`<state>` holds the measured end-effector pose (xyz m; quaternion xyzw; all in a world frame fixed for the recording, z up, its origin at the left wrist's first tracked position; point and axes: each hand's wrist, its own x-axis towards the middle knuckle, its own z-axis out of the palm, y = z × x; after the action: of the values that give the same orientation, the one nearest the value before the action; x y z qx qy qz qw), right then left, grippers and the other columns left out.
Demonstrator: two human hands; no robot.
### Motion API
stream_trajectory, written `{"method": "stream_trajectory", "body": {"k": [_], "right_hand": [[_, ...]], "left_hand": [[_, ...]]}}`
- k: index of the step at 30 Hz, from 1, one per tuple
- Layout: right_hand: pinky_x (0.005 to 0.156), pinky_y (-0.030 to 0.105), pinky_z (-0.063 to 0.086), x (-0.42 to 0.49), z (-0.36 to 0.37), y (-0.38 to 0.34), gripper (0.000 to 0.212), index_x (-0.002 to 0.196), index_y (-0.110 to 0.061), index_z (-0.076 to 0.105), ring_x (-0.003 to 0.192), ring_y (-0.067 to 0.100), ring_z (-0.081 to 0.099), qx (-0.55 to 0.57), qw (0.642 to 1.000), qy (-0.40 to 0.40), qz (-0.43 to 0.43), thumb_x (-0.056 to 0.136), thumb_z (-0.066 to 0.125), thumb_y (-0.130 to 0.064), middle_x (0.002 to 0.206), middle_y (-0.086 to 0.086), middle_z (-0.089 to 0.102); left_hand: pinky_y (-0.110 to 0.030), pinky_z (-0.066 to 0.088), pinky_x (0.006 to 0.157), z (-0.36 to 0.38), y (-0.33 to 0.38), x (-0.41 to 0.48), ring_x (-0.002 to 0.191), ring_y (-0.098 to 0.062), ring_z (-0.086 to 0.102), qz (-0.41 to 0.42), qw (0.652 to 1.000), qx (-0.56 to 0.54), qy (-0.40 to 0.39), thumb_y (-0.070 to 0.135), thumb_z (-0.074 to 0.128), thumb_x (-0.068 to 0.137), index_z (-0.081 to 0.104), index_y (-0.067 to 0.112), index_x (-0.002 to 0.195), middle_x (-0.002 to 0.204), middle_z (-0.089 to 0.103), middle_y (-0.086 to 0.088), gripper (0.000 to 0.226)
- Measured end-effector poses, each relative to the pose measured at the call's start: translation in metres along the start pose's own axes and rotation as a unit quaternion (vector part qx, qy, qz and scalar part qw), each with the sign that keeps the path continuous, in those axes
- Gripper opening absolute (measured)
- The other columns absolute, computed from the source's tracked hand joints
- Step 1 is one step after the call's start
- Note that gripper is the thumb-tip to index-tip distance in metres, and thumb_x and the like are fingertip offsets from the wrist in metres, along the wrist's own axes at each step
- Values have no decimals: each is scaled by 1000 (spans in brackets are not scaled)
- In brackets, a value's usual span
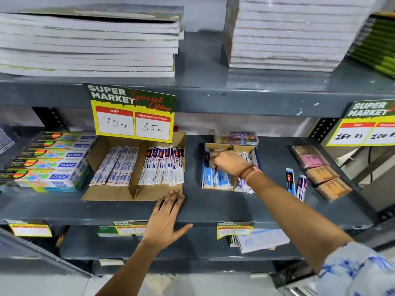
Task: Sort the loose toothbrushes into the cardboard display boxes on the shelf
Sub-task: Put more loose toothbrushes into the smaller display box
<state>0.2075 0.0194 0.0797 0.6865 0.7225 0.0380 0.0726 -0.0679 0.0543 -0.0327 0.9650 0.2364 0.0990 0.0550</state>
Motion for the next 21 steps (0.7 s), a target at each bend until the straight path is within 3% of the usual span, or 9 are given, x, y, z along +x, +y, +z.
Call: {"method": "stream_trajectory", "body": {"k": [3,7,10,12,14,17,21], "right_hand": [[92,34,50,-19,-5,5,8,93,-8,66,108,28,61,196,962,147,119,86,61,-7,111,9,65],[80,41,56,-36,-12,-1,6,80,-4,58,91,33,67,458,783,310,284,83,63,-3,90,7,69],[84,46,56,-36,-18,-5,14,93,11,57,85,38,65,538,686,358,333,85,60,-1,91,28,67],[70,28,57,-33,-23,-9,10,85,11,54,71,22,64,573,660,355,332,88,57,2,82,22,63],[56,10,53,-25,-24,-14,21,71,-7,51,66,10,59,610,650,321,319,88,59,1,79,9,59],[64,18,47,-16,-18,-21,33,64,-20,47,65,10,51,644,625,291,331,84,67,-4,70,-1,54],[75,23,45,-10,-2,-31,22,69,-22,58,77,13,56,679,584,282,342,87,66,-12,77,-3,62]], "left_hand": [[-37,6,112,-1,0,0,135,-26,29,-3,1000,5,-4,69,32,86,31,12,142,145,38,-13,79],[-39,10,111,0,0,1,135,-26,28,0,1000,10,-5,69,30,87,31,12,141,145,37,-13,79],[-41,12,110,0,0,1,136,-26,27,1,1000,9,-7,69,30,87,32,11,141,146,36,-13,79],[-41,12,110,-1,1,1,135,-27,28,2,1000,14,-9,69,29,87,33,10,141,145,37,-14,80],[-41,13,109,-2,1,1,135,-28,29,0,1000,13,-13,69,28,87,34,10,141,145,37,-14,80],[-41,13,109,-3,2,0,135,-28,29,0,1000,7,-18,69,26,88,34,9,140,144,38,-14,81],[-40,12,109,-4,2,0,134,-28,30,-2,1000,9,-25,70,24,88,35,10,140,144,38,-14,81]]}}
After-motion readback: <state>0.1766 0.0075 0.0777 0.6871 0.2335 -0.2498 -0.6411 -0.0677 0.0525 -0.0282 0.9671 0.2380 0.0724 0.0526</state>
